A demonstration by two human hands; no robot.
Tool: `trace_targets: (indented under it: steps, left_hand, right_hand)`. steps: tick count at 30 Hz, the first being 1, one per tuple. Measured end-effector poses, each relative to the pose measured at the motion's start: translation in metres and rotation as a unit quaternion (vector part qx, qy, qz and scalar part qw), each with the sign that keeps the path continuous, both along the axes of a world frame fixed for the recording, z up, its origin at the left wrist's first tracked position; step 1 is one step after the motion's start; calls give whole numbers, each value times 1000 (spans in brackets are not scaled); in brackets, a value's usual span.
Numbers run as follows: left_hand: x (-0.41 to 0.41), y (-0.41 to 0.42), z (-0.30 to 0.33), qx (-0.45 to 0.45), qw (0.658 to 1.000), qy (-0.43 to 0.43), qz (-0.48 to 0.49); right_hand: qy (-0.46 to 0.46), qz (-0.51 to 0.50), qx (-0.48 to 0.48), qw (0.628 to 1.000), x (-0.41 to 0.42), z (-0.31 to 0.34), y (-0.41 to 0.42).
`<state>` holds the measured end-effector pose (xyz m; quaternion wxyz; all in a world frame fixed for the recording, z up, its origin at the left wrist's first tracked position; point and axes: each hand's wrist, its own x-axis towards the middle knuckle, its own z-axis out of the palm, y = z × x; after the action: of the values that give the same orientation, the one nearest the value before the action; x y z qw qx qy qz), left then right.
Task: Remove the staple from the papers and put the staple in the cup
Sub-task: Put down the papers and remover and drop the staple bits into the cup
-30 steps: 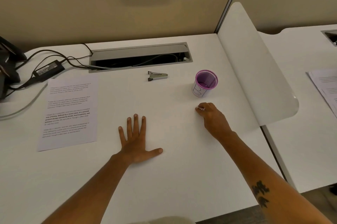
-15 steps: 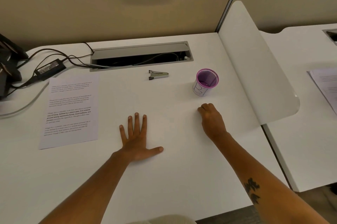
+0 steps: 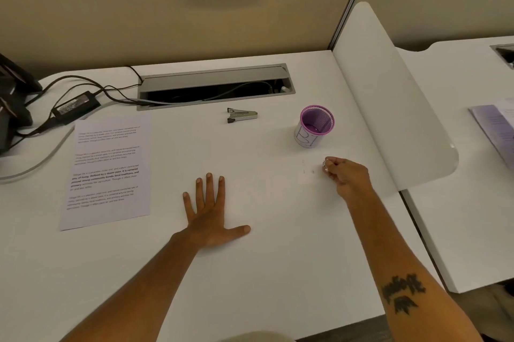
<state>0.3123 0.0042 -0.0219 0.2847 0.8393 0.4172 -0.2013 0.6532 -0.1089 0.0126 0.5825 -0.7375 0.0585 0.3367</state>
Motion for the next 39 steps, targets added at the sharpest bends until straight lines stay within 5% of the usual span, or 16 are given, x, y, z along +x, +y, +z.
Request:
trace_targets:
  steps: [4, 9, 15, 21, 27, 39]
  left_hand:
    - [0, 0, -1, 3, 1000, 1, 0]
    - [0, 1, -2, 0, 1000, 2, -1]
    - [0, 1, -1, 0, 1000, 0, 1]
    - [0, 2, -1, -2, 1000, 1, -3]
    - [-1, 3, -2, -5, 1000, 5, -4]
    - [0, 2, 3, -9, 1000, 7, -6]
  right_hand:
    - [144, -2, 140, 980, 25, 23, -2]
    - [88, 46, 158, 982, 46, 65, 17]
    - [-161, 127, -5, 979, 43, 96, 68]
    - [-381, 262, -200, 864, 43, 94, 91]
    - [-466, 309, -233, 795, 42, 106, 94]
    - [-446, 291, -168, 830, 33, 101, 79]
